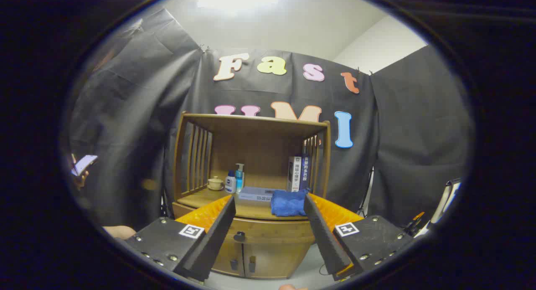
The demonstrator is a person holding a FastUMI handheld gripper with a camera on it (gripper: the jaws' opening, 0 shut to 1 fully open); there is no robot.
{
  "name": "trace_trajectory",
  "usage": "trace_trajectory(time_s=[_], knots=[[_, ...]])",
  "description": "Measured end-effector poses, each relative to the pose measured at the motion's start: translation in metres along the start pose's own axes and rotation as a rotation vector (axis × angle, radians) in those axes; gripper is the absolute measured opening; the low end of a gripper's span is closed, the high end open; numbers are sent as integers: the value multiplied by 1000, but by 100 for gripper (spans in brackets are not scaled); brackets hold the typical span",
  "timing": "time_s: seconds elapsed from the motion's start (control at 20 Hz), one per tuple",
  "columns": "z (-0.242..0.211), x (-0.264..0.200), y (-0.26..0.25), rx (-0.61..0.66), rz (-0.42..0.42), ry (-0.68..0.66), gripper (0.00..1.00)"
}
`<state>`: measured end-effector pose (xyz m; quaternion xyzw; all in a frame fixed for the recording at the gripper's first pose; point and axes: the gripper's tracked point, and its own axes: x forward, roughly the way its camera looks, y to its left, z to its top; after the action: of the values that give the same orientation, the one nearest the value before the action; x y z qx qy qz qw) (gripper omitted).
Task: Pull open the drawer, take out the items inside it, and place them on the countertop above the cabinet.
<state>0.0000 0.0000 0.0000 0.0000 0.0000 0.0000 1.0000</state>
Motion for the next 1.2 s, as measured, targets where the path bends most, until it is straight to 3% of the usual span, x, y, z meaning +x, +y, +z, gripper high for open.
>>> trace_trajectory(time_s=[1.2], knots=[[-29, 14, 22, 29, 32, 61, 98]])
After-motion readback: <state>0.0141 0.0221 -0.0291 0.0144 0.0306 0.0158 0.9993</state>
